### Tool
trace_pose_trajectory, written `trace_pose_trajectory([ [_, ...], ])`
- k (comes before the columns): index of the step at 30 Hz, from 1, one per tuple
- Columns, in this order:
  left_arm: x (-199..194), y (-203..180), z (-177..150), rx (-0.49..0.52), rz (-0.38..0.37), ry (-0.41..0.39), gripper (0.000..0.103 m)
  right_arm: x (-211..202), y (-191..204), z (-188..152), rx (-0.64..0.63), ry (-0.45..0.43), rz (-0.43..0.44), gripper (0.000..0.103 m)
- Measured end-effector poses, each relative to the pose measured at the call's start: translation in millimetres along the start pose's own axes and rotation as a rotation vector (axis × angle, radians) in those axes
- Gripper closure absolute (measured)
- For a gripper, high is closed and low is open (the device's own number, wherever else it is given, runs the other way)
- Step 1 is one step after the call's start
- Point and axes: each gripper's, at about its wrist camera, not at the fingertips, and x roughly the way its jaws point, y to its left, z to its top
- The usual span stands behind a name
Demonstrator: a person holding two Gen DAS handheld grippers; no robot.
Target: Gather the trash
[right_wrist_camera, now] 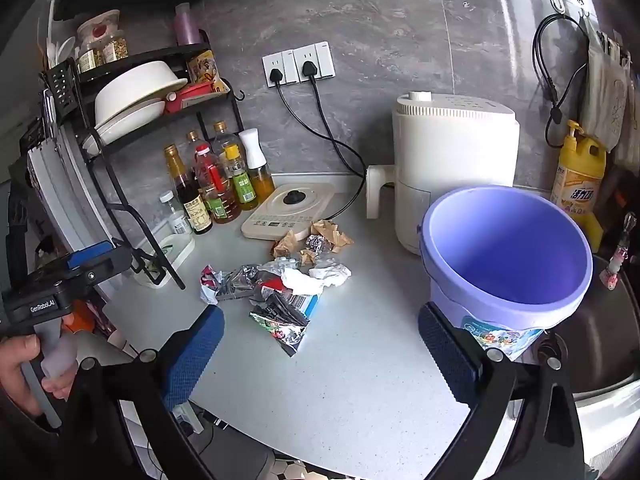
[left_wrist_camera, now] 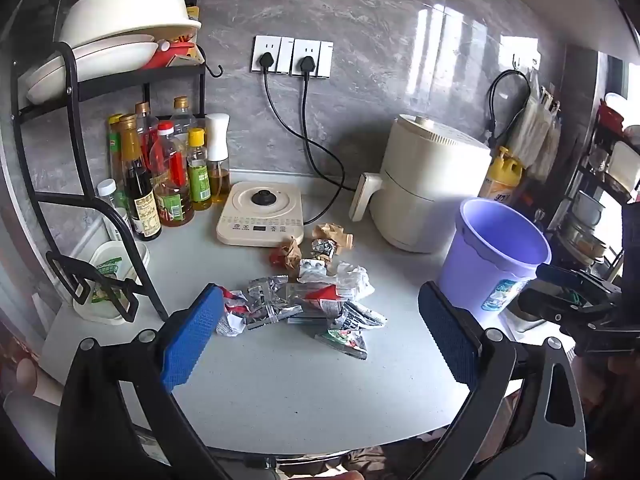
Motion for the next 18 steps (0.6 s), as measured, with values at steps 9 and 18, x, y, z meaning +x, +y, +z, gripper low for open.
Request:
trace_pose_trajectory([
  [9,-3.8,-3.6,-2.7,-0.002,-0.014,-0.002,0.006,2.7,1.0,0.2,0.023,0.028,0.020,0.008],
  [18,-12.2,-1.2,-2.4,-0.010,-0.018,-0.011,0.006,-0.6,8.9,-0.7,-0.015,0.007,0.013,0.008],
])
